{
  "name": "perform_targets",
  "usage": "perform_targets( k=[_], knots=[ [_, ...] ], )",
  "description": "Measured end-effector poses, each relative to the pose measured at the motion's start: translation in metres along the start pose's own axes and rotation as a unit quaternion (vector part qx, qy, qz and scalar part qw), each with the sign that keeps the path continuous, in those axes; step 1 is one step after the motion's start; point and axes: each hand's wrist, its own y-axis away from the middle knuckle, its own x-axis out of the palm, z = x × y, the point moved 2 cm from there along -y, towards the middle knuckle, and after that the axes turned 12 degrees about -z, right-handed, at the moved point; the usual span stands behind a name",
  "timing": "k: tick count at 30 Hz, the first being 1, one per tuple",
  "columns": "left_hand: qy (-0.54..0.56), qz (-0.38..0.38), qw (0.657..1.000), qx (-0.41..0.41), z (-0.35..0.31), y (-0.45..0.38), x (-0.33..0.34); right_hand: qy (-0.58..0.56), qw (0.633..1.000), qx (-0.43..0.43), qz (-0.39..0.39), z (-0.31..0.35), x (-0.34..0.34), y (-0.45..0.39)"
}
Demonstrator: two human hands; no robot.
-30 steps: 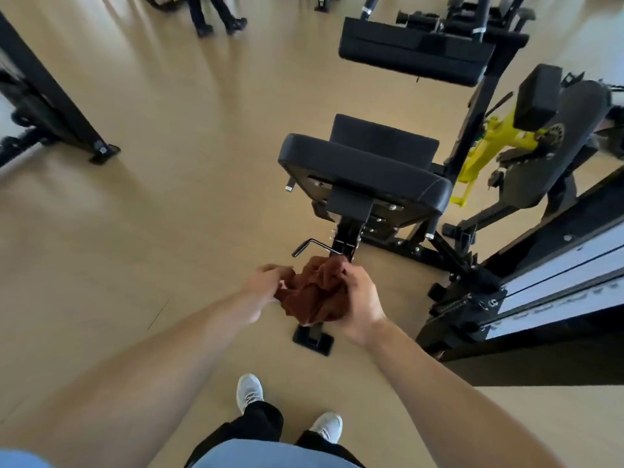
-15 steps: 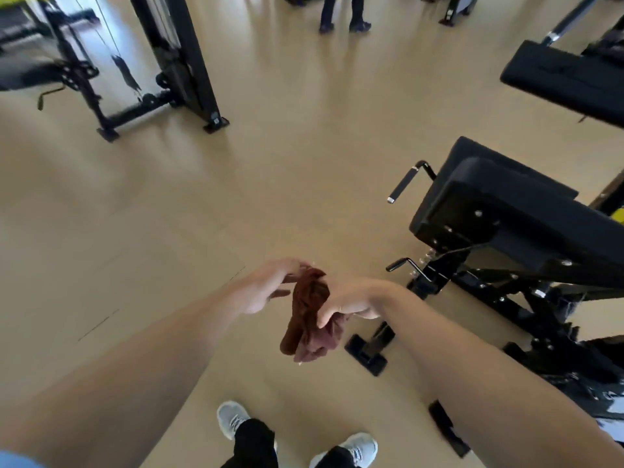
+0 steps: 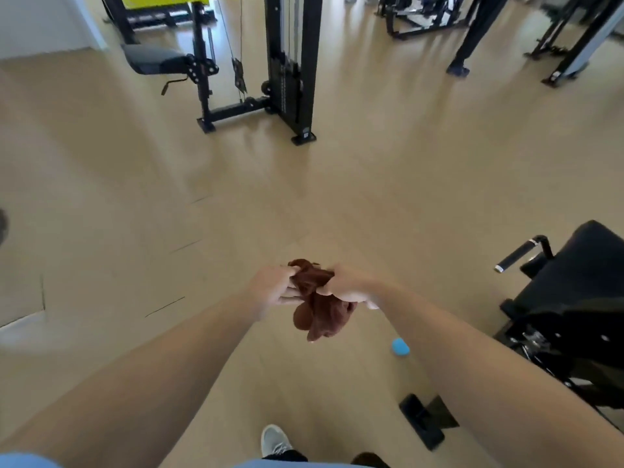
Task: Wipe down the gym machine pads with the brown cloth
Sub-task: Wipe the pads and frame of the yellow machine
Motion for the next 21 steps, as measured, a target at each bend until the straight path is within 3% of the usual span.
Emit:
perform_targets(
  k=[4, 8, 13, 18, 19, 21],
  knots=[
    [0.081, -0.125, 0.989, 0.013, -0.040, -0.028, -0.059, 0.050, 0.998, -0.042, -0.012, 0.055, 0.016, -0.042],
    [0.121, -0.164, 0.979, 0.025, -0.078, -0.058, -0.105, 0.044, 0.996, -0.065, -0.032, 0.097, 0.029, -0.083],
    [0.114, -0.238, 0.959, 0.108, -0.134, -0.122, -0.173, 0.014, 0.992, -0.112, -0.060, 0.177, 0.033, -0.155],
    [0.090, -0.192, 0.964, 0.158, -0.215, -0.188, -0.231, 0.059, 0.979, -0.150, 0.128, 0.263, 0.034, -0.247],
    [0.086, -0.187, 0.966, 0.157, -0.237, -0.206, -0.246, 0.066, 0.976, -0.151, 0.143, 0.286, 0.031, -0.276],
    [0.048, -0.177, 0.970, 0.163, -0.268, -0.231, -0.270, 0.058, 0.980, -0.159, 0.103, 0.325, 0.021, -0.320]
  ],
)
